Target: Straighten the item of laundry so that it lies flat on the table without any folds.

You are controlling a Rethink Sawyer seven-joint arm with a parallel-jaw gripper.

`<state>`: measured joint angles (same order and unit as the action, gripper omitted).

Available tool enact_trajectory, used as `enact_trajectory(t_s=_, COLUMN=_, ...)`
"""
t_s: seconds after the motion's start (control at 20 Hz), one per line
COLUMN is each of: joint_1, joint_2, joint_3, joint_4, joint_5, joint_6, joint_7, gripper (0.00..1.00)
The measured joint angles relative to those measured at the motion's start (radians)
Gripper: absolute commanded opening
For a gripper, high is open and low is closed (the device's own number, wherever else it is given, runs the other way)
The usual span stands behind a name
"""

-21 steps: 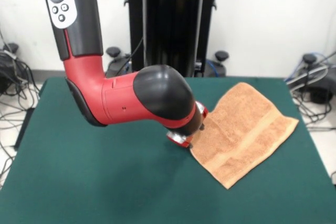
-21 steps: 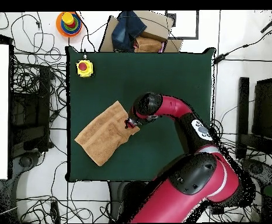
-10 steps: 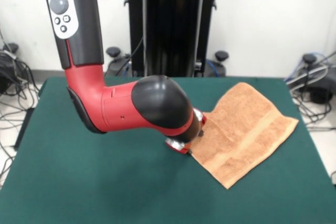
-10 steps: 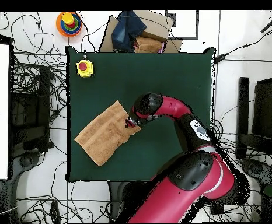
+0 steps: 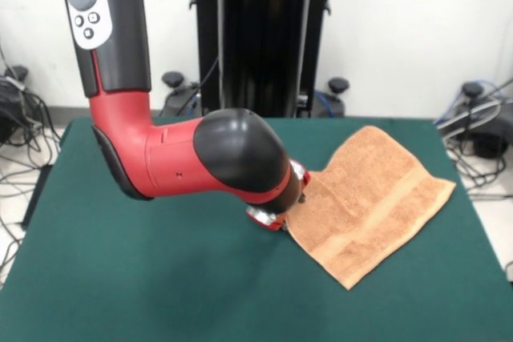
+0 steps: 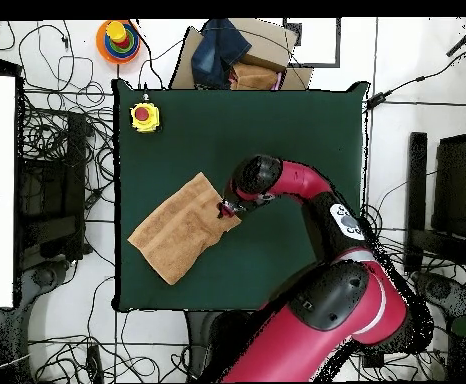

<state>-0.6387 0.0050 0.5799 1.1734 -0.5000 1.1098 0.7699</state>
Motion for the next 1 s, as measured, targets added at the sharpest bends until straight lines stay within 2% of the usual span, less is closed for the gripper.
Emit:
enact_trajectory(t_s=0.5, joint_1=-0.013, joint_2=-0.056, joint_3=0.000, joint_4=0.000, joint_5=0.000, joint_6=0.057, joint_7=0.000, gripper=1.00)
enact_trajectory(t_s=1.0, joint_1=-0.020, joint_2=-0.053, joint_3=0.000, joint_4=0.000, joint_5=0.000, joint_6=0.057, joint_7=0.000, gripper=1.00)
